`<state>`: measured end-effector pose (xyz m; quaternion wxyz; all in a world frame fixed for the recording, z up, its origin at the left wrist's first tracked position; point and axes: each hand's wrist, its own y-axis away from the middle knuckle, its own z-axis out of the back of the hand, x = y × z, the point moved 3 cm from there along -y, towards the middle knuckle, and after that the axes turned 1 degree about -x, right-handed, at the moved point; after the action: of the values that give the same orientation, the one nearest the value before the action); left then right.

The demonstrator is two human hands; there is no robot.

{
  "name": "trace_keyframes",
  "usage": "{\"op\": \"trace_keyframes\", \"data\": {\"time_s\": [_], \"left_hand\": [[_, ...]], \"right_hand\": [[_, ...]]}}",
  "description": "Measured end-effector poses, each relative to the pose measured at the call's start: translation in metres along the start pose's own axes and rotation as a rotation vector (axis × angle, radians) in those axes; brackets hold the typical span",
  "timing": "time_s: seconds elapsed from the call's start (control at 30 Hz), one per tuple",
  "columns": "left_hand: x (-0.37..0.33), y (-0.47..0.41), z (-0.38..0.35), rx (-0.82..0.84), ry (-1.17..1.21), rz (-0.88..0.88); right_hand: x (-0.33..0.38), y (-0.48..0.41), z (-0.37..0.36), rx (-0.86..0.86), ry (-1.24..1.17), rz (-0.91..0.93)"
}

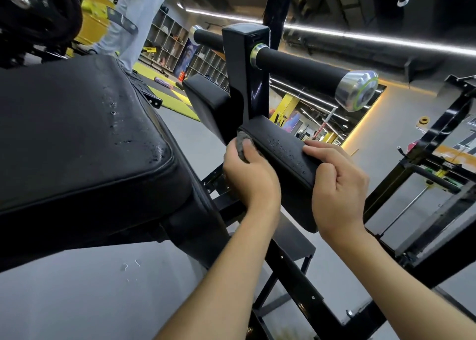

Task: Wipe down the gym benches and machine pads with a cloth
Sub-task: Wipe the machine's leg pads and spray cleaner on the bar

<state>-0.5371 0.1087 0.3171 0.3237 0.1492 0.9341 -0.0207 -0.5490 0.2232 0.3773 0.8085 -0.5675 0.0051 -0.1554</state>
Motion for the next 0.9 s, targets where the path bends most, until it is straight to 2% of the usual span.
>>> {"op": "trace_keyframes", "data": {"time_s": [0.1,0.17,0.2,0.37,0.47,0.53,0.6,0.7,0.8,0.9], "left_hand": [[0.003,-0.015,-0.004,-0.039,0.001,0.03],[0.001,-0.016,-0.006,-0.025,-0.079,0.062],[-0.004,-0.011,-0.005,-0.005,-0.142,0.022],[-0.046,0.0,-0.005,0.146,-0.55,-0.308],[-0.07,-0.016,-0.027,0.308,-0.9,-0.361],[-0.075,-0.028,-0.039,0.388,-1.045,-0.367],[-0.075,-0.03,-0.04,0.446,-1.088,-0.41],[-0.073,-0.005,-0.028,0.56,-1.087,-0.599],[-0.073,0.017,-0.018,0.643,-1.033,-0.745],[-0.076,0.043,-0.01,0.733,-0.987,-0.817]], "right_hand": [[0.0,-0.001,0.0,-0.002,-0.016,0.003],[0.002,-0.001,0.0,0.008,-0.03,-0.018],[0.003,-0.001,0.0,0.02,-0.04,-0.044],[0.004,-0.004,0.007,0.115,-0.19,-0.213],[0.003,-0.006,0.012,0.14,-0.255,-0.263],[0.004,-0.009,0.015,0.141,-0.288,-0.281],[0.003,-0.011,0.018,0.1,-0.372,-0.342],[0.0,-0.013,0.021,0.038,-0.486,-0.429],[-0.001,-0.009,0.024,0.042,-0.459,-0.457],[0.002,-0.001,0.032,0.093,-0.417,-0.45]]}}
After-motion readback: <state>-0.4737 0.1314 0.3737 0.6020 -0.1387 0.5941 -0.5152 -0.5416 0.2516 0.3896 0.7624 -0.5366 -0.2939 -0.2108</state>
